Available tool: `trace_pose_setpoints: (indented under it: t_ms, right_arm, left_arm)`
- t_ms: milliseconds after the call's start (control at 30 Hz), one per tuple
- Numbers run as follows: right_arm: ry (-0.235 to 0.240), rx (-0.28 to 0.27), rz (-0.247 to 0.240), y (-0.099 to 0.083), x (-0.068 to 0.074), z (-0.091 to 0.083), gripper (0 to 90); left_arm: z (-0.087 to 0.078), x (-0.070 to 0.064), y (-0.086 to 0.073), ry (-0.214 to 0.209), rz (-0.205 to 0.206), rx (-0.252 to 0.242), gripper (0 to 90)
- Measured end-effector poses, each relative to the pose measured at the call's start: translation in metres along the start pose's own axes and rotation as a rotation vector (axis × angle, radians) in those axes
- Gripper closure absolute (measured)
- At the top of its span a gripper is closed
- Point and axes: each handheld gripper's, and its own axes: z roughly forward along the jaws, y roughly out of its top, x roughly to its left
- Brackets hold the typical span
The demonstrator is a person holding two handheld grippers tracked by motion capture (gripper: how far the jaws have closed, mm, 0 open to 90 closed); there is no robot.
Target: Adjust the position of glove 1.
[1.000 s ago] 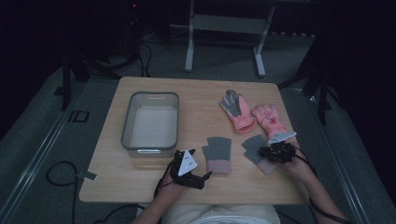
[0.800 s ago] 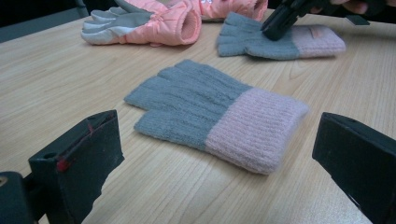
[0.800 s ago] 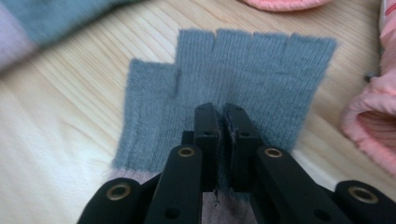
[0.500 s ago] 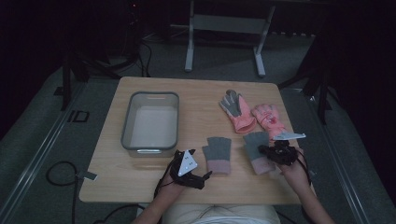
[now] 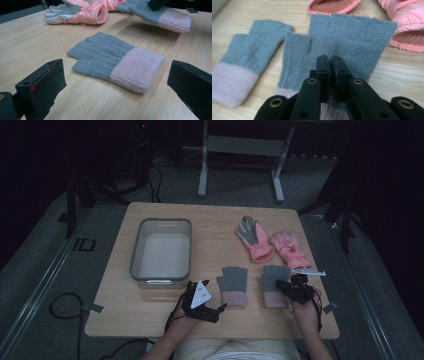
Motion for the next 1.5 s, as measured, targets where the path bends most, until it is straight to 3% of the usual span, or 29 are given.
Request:
trace_pose_setpoints:
  t_ms: [67, 400, 667, 700, 767, 833, 867, 933, 967, 1033, 1133, 1333, 1500]
  right_arm:
    - [0.002, 0.003, 0.018, 0.000, -0.002, 0.005, 85.0]
    - [-0.004, 0.058, 0.001, -0.004, -0.006, 0.033, 81.0]
    - [0.002, 0.046, -0.003, -0.007, -0.007, 0.035, 75.4]
    - [0.005, 0.059, -0.033, -0.002, -0.008, 0.033, 69.4]
    - [0.023, 0.060, -0.088, 0.004, -0.009, 0.029, 66.0]
    - [0.077, 0.069, -0.163, 0.011, -0.012, 0.026, 63.8]
    - [0.077, 0.069, -0.163, 0.011, -0.012, 0.026, 63.8]
    - [0.124, 0.087, -0.248, 0.016, -0.015, 0.024, 62.8]
    - [0.175, 0.113, -0.328, 0.019, -0.019, 0.024, 62.4]
    - [0.235, 0.128, -0.383, 0.019, -0.023, 0.024, 60.5]
    - [0.234, 0.155, -0.414, 0.017, -0.029, 0.027, 58.5]
    - [0.235, 0.155, -0.387, 0.011, -0.039, 0.036, 54.6]
    - [0.215, 0.147, -0.413, 0.008, -0.036, 0.036, 58.5]
  left_arm:
    - [0.000, 0.000, 0.000, 0.000, 0.000, 0.000, 1.0]
    - [0.000, 0.000, 0.000, -0.002, -0.002, 0.000, 1.0]
    - [0.000, 0.001, 0.000, -0.004, -0.004, 0.001, 1.0]
    - [0.000, 0.001, 0.000, -0.004, -0.004, 0.001, 1.0]
    - [0.000, 0.000, 0.000, -0.004, -0.002, 0.001, 1.0]
    - [0.000, 0.000, 0.000, -0.004, -0.002, 0.001, 1.0]
    - [0.000, 0.001, 0.000, -0.004, -0.001, 0.001, 1.0]
    - [0.000, 0.001, 0.000, -0.004, -0.001, 0.000, 1.0]
    - [0.000, 0.000, 0.000, -0.003, -0.001, 0.000, 1.0]
    - [0.000, 0.000, 0.000, -0.003, 0.002, 0.001, 1.0]
    - [0.000, 0.000, 0.000, -0.002, 0.000, 0.001, 1.0]
    - [0.000, 0.000, 0.000, 0.000, 0.002, 0.001, 1.0]
    - [0.000, 0.000, 0.000, 0.000, 0.003, 0.001, 1.0]
